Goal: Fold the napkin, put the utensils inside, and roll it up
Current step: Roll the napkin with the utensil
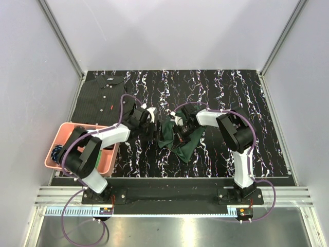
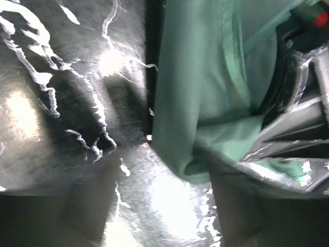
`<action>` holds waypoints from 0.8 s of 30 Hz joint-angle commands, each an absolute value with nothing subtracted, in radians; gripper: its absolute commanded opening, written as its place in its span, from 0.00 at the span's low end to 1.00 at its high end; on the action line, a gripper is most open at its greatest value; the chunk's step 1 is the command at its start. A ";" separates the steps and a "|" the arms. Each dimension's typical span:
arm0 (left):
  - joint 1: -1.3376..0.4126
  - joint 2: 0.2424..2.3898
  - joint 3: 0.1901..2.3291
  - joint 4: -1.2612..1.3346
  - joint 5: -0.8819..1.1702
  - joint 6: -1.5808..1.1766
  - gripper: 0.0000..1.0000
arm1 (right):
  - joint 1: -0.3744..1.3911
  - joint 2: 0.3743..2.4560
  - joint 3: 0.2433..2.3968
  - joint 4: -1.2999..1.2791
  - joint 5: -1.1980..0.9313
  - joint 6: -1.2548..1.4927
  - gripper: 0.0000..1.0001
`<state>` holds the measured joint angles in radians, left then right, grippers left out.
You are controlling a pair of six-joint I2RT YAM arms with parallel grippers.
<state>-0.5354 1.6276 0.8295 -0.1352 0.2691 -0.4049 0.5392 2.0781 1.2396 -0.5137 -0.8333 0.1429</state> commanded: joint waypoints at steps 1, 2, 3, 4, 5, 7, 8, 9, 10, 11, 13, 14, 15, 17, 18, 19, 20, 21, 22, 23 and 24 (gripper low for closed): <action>-0.531 1.527 0.804 -0.160 0.170 -0.403 0.82 | 0.526 2.080 1.253 -0.517 -0.816 0.137 0.00; -0.531 1.481 0.792 -0.144 0.160 -0.405 0.84 | 0.525 2.083 1.253 -0.517 -0.813 0.137 0.00; -0.531 1.458 0.764 -0.132 0.147 -0.411 0.86 | 0.526 2.085 1.253 -0.515 -0.815 0.138 0.00; -0.531 1.435 0.749 -0.106 0.146 -0.411 0.87 | 0.523 2.085 1.253 -0.517 -0.815 0.138 0.00; -0.531 1.415 0.735 -0.097 0.150 -0.410 0.87 | 0.525 2.085 1.255 -0.515 -0.815 0.140 0.00; -0.534 1.373 0.698 -0.080 0.193 -0.397 0.88 | 0.525 2.083 1.258 -0.515 -0.813 0.141 0.00; -0.534 1.367 0.680 -0.078 0.213 -0.397 0.89 | 0.523 2.082 1.258 -0.517 -0.813 0.143 0.00; -0.534 1.367 0.670 -0.078 0.256 -0.405 0.89 | 0.523 2.083 1.259 -0.515 -0.813 0.144 0.00; -0.535 1.371 0.661 -0.071 0.274 -0.416 0.89 | 0.523 2.083 1.261 -0.517 -0.813 0.143 0.00; -0.537 1.374 0.634 -0.060 0.287 -0.432 0.89 | 0.523 2.082 1.261 -0.517 -0.811 0.143 0.00; -0.538 1.379 0.598 0.007 0.328 -0.501 0.88 | 0.523 2.082 1.259 -0.515 -0.810 0.143 0.00; -0.538 1.385 0.569 0.043 0.336 -0.524 0.86 | 0.523 2.082 1.258 -0.517 -0.808 0.143 0.00; -0.538 1.391 0.558 0.063 0.339 -0.572 0.84 | 0.523 2.083 1.256 -0.514 -0.808 0.143 0.00; -0.537 1.404 0.534 0.129 0.336 -0.607 0.81 | 0.523 2.082 1.255 -0.515 -0.808 0.143 0.00; -0.537 1.407 0.525 0.156 0.331 -0.644 0.80 | 0.523 2.082 1.253 -0.515 -0.807 0.141 0.00; -0.538 1.405 0.516 0.216 0.331 -0.662 0.77 | 0.523 2.082 1.252 -0.514 -0.808 0.143 0.00; -0.537 1.407 0.499 0.247 0.336 -0.678 0.76 | 0.523 2.082 1.252 -0.515 -0.808 0.144 0.00; -0.538 1.410 0.494 0.288 0.345 -0.698 0.75 | 0.523 2.082 1.250 -0.514 -0.808 0.144 0.00; -0.538 1.414 0.491 0.304 0.351 -0.707 0.74 | 0.523 2.079 1.250 -0.514 -0.805 0.143 0.00; -0.537 1.430 0.488 0.313 0.366 -0.724 0.74 | 0.523 2.079 1.250 -0.515 -0.805 0.143 0.00; -0.537 1.442 0.491 0.314 0.370 -0.730 0.74 | 0.523 2.079 1.252 -0.514 -0.805 0.144 0.00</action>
